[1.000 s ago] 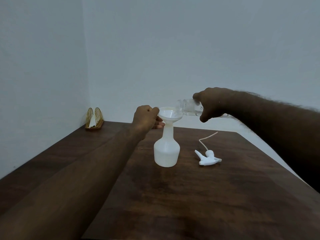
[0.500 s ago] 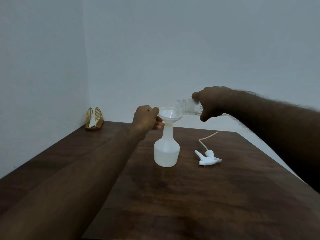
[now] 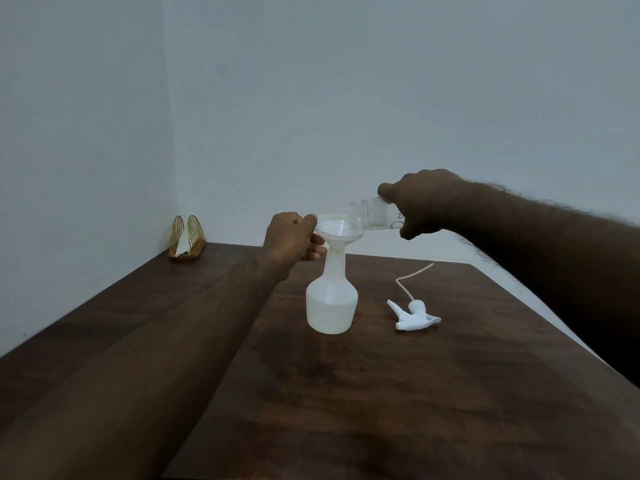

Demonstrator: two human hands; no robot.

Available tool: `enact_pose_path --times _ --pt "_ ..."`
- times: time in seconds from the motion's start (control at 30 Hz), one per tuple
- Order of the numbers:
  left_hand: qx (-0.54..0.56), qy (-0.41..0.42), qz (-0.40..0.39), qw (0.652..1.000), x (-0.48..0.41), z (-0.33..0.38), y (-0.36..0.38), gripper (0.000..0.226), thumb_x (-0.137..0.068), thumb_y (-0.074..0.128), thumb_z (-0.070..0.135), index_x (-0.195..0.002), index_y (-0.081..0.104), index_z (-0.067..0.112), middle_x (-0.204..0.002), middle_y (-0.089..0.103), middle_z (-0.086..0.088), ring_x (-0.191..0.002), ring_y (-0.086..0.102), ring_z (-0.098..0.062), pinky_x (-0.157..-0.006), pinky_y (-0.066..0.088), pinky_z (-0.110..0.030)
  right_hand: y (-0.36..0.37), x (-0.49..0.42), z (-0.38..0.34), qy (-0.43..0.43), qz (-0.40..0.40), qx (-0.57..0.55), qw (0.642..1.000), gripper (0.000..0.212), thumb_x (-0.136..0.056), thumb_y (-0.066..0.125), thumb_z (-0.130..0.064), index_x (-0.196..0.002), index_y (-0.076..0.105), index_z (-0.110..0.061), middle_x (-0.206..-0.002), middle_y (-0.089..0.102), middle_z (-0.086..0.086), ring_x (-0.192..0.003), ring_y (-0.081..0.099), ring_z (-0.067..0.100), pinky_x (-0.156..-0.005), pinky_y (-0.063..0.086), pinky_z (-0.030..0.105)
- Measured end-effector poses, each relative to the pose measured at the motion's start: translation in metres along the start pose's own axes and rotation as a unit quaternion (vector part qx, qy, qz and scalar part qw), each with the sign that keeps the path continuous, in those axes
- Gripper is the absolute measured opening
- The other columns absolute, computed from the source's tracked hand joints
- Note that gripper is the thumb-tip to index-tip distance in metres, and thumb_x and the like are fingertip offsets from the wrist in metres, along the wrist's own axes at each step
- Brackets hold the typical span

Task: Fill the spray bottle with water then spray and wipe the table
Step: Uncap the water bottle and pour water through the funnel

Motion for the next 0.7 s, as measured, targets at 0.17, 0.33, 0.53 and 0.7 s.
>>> enact_pose_path --times 0.17,0.33,0.53,0.7 --pt "-0.001 -0.001 0.003 1.0 -0.0002 -0.0013 -0.0012 0.025 -0.096 0.052 0.023 -0.087 0.059 0.0 -0.079 0.071 -0.021 -0.07 0.071 -0.035 -0.066 0.059 -0.04 -0.0042 0.0001 -0.0044 -0.03 0.029 0.061 0.997 0.055 -0.08 0.071 -0.027 -0.127 0.043 -0.021 -0.089 0.053 0.001 -0.074 0.05 0.024 -0.05 0.026 0.026" --pt "0.001 -0.009 0.005 1.0 -0.0014 -0.0051 -0.0038 0.031 -0.095 0.052 0.024 -0.092 0.061 -0.005 -0.079 0.071 -0.021 -0.072 0.072 -0.036 -0.069 0.059 -0.043 -0.0051 0.0024 -0.0051 -0.051 0.04 0.066 0.996 0.067 -0.081 0.069 -0.051 -0.132 0.039 -0.02 -0.11 0.055 0.005 -0.093 0.061 0.027 -0.063 0.035 0.032" --pt "0.003 -0.01 0.005 1.0 -0.0016 -0.0053 -0.0037 0.029 -0.095 0.052 0.026 -0.086 0.06 -0.001 -0.079 0.071 -0.02 -0.065 0.07 -0.03 -0.066 0.058 -0.039 -0.0016 0.0017 -0.0046 -0.048 0.042 0.07 0.995 0.059 -0.083 0.058 -0.042 -0.133 0.037 -0.02 -0.115 0.05 0.008 -0.099 0.056 0.029 -0.073 0.037 0.035" --pt "0.006 -0.011 0.014 1.0 -0.0021 -0.0049 -0.0031 0.028 -0.095 0.048 0.022 -0.077 0.058 0.003 -0.08 0.071 -0.02 -0.063 0.069 -0.03 -0.06 0.056 -0.034 -0.006 -0.0009 -0.005 -0.069 0.054 0.102 0.991 0.058 -0.084 0.061 -0.031 -0.137 0.037 -0.024 -0.12 0.049 0.007 -0.103 0.054 0.028 -0.08 0.04 0.038"
Point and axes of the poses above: each hand's wrist, its own x-axis away from the middle knuckle, its own y-axis out of the palm, z = x × y, the point moved 7 cm from there along -x, towards the middle knuckle
